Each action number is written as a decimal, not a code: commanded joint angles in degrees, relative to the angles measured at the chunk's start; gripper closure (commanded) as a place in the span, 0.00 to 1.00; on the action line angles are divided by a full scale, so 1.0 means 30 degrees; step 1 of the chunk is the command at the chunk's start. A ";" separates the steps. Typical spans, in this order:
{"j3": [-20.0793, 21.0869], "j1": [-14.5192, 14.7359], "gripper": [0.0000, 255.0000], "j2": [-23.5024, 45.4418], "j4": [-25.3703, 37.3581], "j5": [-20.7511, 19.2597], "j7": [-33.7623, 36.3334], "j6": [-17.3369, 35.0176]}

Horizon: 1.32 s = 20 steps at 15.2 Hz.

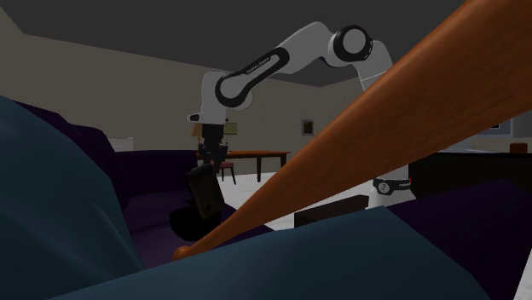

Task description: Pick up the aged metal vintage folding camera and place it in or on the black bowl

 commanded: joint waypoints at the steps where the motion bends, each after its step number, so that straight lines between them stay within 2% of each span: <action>1: 0.0003 -0.0005 1.00 0.0008 0.0033 0.0012 -0.0002 0.0024; 5: 0.0004 -0.0005 1.00 0.0007 0.0033 0.0011 -0.0001 0.0024; 6: 0.0004 -0.0011 0.00 0.0013 0.0039 0.0014 -0.0008 0.0023; 11: 0.0004 -0.0005 0.00 0.0007 0.0033 0.0011 -0.0001 0.0024; 15: -0.0345 0.0305 0.00 -0.1250 0.0797 -0.0697 0.0443 -0.1885; 20: -0.0341 0.0302 0.00 -0.1251 0.0797 -0.0699 0.0444 -0.1885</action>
